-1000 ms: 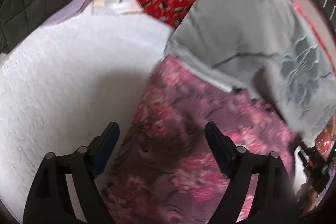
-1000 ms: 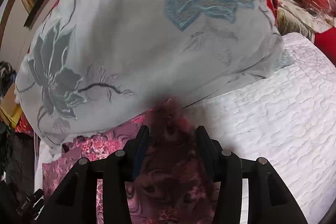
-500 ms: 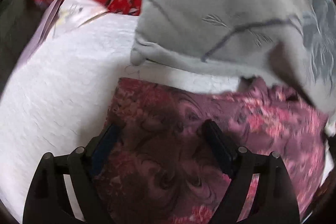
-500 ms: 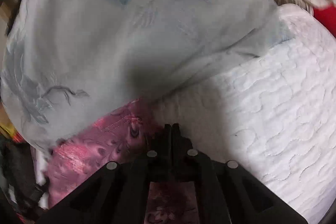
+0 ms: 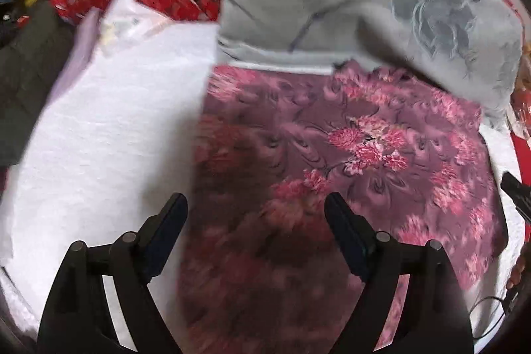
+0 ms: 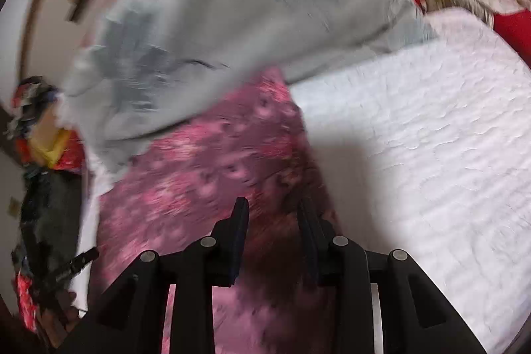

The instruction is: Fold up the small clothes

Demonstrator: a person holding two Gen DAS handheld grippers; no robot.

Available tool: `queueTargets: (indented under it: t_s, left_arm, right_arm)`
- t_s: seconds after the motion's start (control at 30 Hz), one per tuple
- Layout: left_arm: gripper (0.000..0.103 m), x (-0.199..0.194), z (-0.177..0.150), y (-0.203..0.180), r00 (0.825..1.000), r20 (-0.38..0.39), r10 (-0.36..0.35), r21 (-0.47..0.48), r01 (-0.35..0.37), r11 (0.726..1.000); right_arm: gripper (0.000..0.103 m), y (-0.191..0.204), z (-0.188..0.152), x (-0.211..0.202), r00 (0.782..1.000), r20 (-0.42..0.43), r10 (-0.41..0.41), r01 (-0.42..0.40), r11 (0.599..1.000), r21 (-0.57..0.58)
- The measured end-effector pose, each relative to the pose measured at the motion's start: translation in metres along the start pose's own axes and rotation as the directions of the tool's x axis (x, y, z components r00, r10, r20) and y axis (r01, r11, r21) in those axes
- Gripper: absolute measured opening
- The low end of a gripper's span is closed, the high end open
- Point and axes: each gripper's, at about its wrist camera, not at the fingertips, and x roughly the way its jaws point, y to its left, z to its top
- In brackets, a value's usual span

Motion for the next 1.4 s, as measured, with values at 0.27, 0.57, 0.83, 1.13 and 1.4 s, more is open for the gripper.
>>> queueTargets:
  t_s: [0.27, 0.57, 0.83, 1.13, 1.4]
  left_arm:
    - [0.086, 0.022, -0.043, 0.051, 0.978, -0.183, -0.098, -0.179, 0.065, 0.982]
    - [0.085, 0.005, -0.038, 0.11, 0.941, -0.177, -0.289, -0.382, 0.205, 0.901]
    - [0.084, 0.013, -0.069, 0.059, 0.966, -0.238, -0.103, -0.044, 0.095, 0.994]
    - [0.084, 0.017, -0.023, 0.118, 0.929, -0.216, -0.301, -0.296, 0.231, 0.927]
    - [0.084, 0.025, -0.005, 0.149, 0.911, -0.234, -0.339, -0.352, 0.245, 0.903]
  right_arm:
    - [0.047, 0.019, -0.035, -0.001, 0.986, -0.097, -0.135, 0.124, 0.986, -0.113]
    - [0.057, 0.153, -0.095, 0.001, 0.989, -0.147, -0.021, -0.05, 0.883, -0.466]
    - [0.06, 0.186, -0.115, 0.038, 0.977, -0.181, -0.109, 0.005, 0.867, -0.498]
    - [0.071, 0.295, -0.189, 0.046, 0.988, -0.157, 0.004, -0.129, 0.591, -0.796]
    - [0.073, 0.367, -0.217, 0.105, 0.997, 0.071, -0.036, 0.08, 0.411, -0.908]
